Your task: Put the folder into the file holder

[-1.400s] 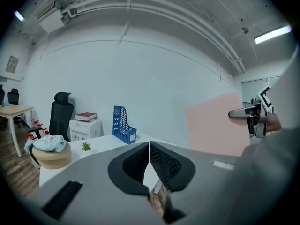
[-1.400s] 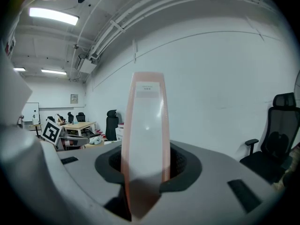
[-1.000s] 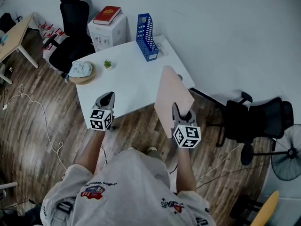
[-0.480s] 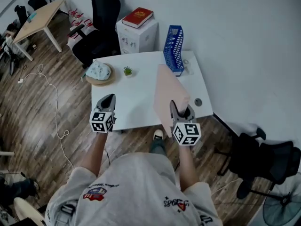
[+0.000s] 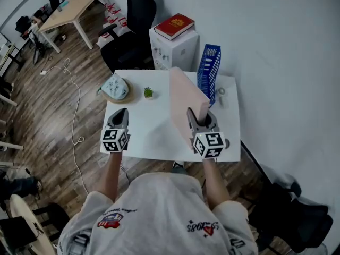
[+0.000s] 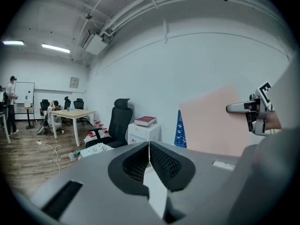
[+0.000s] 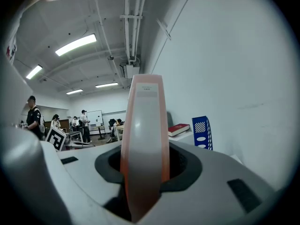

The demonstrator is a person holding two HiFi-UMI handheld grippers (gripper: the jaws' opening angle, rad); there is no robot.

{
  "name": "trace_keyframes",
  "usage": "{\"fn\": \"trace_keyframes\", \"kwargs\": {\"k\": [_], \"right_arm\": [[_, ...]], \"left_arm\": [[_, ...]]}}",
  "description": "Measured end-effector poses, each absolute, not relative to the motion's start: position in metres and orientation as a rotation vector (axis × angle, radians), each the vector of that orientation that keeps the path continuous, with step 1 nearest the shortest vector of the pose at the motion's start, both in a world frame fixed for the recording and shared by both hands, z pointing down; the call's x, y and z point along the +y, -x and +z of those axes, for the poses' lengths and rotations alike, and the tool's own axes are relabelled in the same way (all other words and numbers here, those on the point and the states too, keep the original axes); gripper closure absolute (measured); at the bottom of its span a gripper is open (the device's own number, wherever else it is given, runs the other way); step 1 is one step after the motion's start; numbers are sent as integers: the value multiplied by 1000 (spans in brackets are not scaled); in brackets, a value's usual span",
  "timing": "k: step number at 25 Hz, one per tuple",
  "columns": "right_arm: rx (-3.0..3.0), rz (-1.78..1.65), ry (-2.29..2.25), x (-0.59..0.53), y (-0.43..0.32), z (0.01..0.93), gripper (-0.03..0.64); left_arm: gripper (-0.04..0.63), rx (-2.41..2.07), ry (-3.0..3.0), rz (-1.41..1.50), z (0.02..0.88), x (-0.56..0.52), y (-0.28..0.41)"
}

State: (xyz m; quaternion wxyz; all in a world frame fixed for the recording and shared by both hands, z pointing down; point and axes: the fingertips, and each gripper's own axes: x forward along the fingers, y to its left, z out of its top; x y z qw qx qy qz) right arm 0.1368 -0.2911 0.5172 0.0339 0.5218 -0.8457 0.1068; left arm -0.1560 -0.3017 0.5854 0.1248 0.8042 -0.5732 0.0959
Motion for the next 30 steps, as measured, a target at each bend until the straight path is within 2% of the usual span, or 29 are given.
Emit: {"fn": "trace_keyframes", "kwargs": {"k": [16,30], "right_arm": [[-2646,437,-1619,-314,-203,531,462],[-2629,244,-1959,-306,-250,446,460]], "left_arm": [[584,-1577,-2452,434,595,-338,69],[586,-1412,-2547,388,598,-371,58]]}}
